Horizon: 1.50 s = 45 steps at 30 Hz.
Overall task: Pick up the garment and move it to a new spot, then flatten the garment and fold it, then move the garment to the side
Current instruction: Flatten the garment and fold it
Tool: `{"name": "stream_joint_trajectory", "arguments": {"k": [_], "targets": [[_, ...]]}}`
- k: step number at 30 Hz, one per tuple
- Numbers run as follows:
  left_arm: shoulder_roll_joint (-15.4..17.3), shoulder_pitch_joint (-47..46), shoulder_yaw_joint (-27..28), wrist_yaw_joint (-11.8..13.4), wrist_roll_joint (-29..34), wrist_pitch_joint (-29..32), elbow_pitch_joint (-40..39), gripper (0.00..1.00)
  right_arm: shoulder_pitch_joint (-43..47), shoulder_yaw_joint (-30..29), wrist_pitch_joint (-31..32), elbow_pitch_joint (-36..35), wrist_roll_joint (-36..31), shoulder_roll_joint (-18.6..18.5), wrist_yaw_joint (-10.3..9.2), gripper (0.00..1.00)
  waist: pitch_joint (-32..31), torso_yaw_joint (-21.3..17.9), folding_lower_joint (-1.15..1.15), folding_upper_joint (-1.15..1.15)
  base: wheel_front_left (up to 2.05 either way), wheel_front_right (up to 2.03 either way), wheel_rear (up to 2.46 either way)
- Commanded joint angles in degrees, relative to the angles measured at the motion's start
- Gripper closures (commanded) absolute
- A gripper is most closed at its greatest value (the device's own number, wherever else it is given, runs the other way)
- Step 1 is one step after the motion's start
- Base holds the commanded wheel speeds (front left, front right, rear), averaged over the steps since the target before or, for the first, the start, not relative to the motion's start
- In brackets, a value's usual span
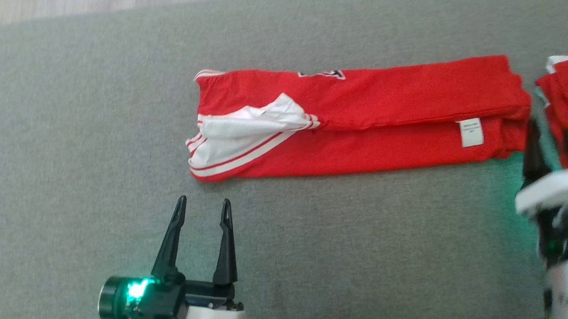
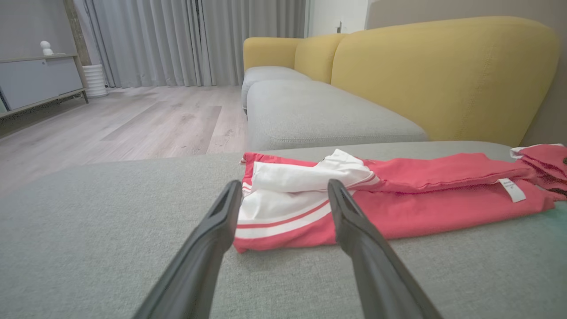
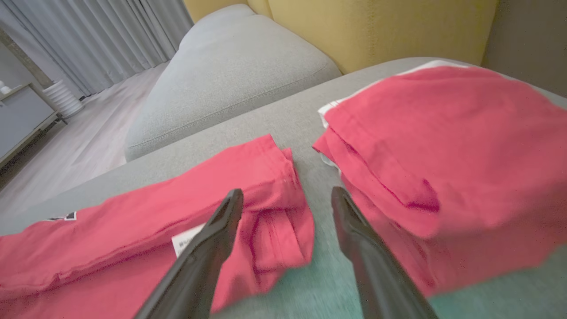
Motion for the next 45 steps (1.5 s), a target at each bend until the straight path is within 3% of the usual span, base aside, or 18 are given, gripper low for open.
{"name": "stream_joint_trajectory", "arguments": {"k": [1, 11, 17, 18, 19, 20, 21, 26, 33, 39, 45], "targets": [[-0.35, -1.75, 2.47, -0.5, 0.97, -0.29, -1.81, 0.0, -4.44, -0.33, 0.58, -0.8, -1.7, -0.05, -0.05, 0.0, 1.98, 1.3, 0.0, 0.0, 0.0, 0.0, 0.0], [-2.96, -3.98, 4.76, -4.3, 3.76, -0.29, 0.76, 0.0, -14.66, -9.79, 3.65, 11.77, -9.46, 0.91, -0.05, 0.0, 5.72, 2.52, 0.0, 0.0, 0.0, 0.0, 0.0], [-3.73, -5.11, 6.67, -5.4, 5.04, -0.29, 1.0, 0.0, -16.44, -5.38, 5.45, 17.22, -4.39, 1.03, -0.05, 0.0, 7.29, 2.08, 0.0, 0.0, 0.0, 0.0, 0.0], [-3.83, -5.16, 6.91, -5.57, 5.23, -0.29, 1.13, 0.0, -16.52, -4.24, 5.7, 17.84, -3.25, 1.03, -0.05, 0.28, 7.4, 1.97, 0.0, 0.0, 0.0, 0.0, 0.0], [-3.94, -5.2, 7.13, -5.73, 5.43, -0.29, 1.23, 0.0, -16.59, -3.33, 5.92, 18.34, -2.1, 1.03, -0.05, 0.67, 7.52, 1.85, 0.0, 0.0, 0.0, 0.0, 0.0], [-4.08, -5.26, 7.32, -5.88, 5.61, -0.29, 1.31, 0.0, -16.64, -2.49, 6.02, 18.65, -1.23, 1.03, -0.05, 0.93, 7.61, 1.74, 0.0, 0.0, 0.0, 0.0, 0.0], [-4.23, -5.32, 7.5, -6.02, 5.77, -0.29, 1.4, 0.0, -16.67, -1.53, 6.12, 18.8, -0.28, 1.03, -0.05, 1.0, 7.63, 1.66, 0.0, 0.0, 0.0, 0.0, 0.0], [-4.66, -5.32, 8.05, -7.24, 6.41, -0.29, 2.25, 0.0, -15.45, 0.21, 4.06, 17.6, 2.89, 0.7, -0.05, 1.0, 6.09, 1.44, 0.0, 0.0, 0.0, 0.0, 0.0], [-4.62, -4.3, 8.99, -8.14, 6.87, -0.29, 2.92, 0.0, -13.44, -0.83, 2.09, 12.83, 5.07, -2.95, -0.05, 1.0, 3.63, 0.93, 0.0, 0.0, 0.0, 0.0, 0.0], [-5.18, -3.39, 9.45, -8.98, 7.1, -0.29, 2.79, 0.0, -12.8, 0.13, 3.06, 2.73, 7.39, -4.36, -0.05, 1.0, 2.22, 0.93, 0.0, 0.0, 0.0, 0.0, 0.0], [-6.32, -3.93, 9.14, -10.51, 7.44, -0.29, 2.45, 0.0, -13.61, 6.48, 6.04, -9.69, 8.11, -1.67, -0.05, 1.0, 2.01, 3.43, 0.0, 0.0, 0.0, 0.0, 0.0]]}}
